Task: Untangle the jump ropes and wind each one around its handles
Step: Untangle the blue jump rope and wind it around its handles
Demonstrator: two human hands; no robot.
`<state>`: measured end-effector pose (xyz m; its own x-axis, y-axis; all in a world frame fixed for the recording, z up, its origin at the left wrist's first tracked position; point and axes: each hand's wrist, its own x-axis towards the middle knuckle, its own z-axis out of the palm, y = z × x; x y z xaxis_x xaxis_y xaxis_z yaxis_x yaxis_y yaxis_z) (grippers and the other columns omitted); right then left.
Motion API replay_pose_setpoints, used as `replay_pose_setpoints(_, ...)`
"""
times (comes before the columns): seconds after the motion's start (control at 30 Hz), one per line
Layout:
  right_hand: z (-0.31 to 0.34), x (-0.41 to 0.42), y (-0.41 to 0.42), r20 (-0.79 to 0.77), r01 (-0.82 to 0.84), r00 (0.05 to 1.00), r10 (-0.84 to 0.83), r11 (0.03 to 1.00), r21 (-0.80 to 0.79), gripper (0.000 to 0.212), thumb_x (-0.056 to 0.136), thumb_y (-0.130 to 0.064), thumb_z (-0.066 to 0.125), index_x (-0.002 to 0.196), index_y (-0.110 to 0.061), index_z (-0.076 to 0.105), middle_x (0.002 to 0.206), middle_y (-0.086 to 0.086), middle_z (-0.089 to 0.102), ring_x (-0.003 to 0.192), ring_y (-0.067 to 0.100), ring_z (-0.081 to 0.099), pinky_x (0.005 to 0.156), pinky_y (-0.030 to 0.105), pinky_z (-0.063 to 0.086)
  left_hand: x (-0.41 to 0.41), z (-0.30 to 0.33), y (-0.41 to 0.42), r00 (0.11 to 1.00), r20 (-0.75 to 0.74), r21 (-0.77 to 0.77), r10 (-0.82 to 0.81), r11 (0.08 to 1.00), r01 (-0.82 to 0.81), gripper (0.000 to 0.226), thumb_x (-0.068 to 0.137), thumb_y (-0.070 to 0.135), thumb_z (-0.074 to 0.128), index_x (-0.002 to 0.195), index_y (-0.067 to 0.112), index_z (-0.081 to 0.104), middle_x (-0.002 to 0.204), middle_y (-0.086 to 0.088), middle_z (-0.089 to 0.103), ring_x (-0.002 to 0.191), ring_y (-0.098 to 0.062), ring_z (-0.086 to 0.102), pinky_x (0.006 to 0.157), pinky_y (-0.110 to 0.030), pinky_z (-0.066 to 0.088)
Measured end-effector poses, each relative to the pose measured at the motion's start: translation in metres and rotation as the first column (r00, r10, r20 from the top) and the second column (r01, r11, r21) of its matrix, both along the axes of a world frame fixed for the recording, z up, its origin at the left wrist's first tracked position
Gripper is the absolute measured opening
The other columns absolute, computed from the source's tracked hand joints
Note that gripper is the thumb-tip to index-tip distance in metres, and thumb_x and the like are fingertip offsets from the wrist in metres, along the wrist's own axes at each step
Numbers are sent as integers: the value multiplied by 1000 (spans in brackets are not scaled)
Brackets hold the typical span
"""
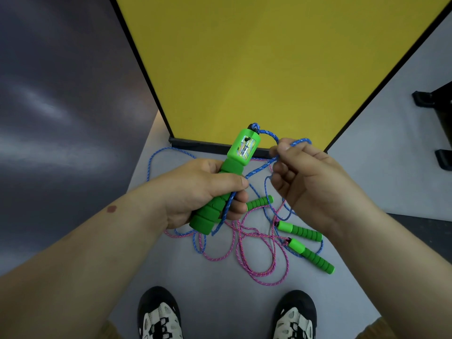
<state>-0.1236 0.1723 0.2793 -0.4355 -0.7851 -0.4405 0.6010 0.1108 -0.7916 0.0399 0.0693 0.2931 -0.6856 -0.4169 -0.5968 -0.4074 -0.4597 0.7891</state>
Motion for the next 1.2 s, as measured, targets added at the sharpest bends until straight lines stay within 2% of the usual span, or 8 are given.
replay_pose_setpoints(0.17,-1,18,3,-68,-194,978,195,981,17,7,89,-11,67,93,-16,69,86,4,67,66,10,60,61,22,52,-1,1,0,1000,-18,13,11,1000,-11,5,96,9,62,94,5,64,71,-8,68,61,-18,67,62,-32,59)
replay_pose_setpoints(0.3,0,22,3,-126,-227,966,227,974,14,11,88,-6,67,96,-13,68,75,0,68,65,9,62,60,20,51,0,1,0,1000,-14,7,6,1000,-6,5,96,9,62,95,5,65,71,-7,68,60,-18,67,62,-32,59)
replay_pose_setpoints(0.43,-2,16,1,-155,-129,979,134,991,44,10,88,-8,70,95,-15,69,81,5,63,68,11,60,62,22,51,-1,0,-1,1000,-5,5,12,1000,-12,7,96,10,63,98,2,62,72,-8,69,62,-18,68,63,-32,59)
replay_pose_setpoints(0.67,0,-3,-1,-158,102,983,-97,995,24,5,91,-11,69,96,-13,69,76,2,61,66,11,59,64,24,52,0,2,-1,1000,-8,14,8,1000,-8,5,96,8,62,95,3,63,73,-8,68,62,-18,68,63,-32,60)
replay_pose_setpoints(0.8,0,-6,-1,-121,152,982,-148,988,27,2,93,-13,68,94,-14,69,83,4,63,66,12,58,65,25,52,0,3,0,1000,-5,12,1,1000,-1,6,97,8,62,96,3,62,72,-8,68,62,-18,68,63,-31,60)
replay_pose_setpoints(0.97,-1,6,0,-45,-30,999,31,999,24,2,90,-17,68,92,-17,70,94,2,71,66,10,60,64,24,53,0,3,0,1000,3,1,0,1000,0,6,96,8,62,96,2,63,72,-8,69,62,-18,69,63,-31,60)
replay_pose_setpoints(1.1,-3,20,3,-54,-217,974,218,976,29,13,91,-12,66,103,-13,70,86,4,69,69,11,62,64,23,53,-1,5,3,1000,-9,7,1,1000,-1,5,96,6,61,93,5,64,70,-8,68,60,-17,67,60,-30,59)
replay_pose_setpoints(1.2,-4,26,3,-49,-231,971,232,973,25,18,88,-5,67,105,-10,66,85,5,70,69,12,64,63,22,53,-1,5,3,1000,-12,-5,-4,1000,4,5,96,5,61,92,6,64,69,-7,68,59,-17,67,61,-30,60)
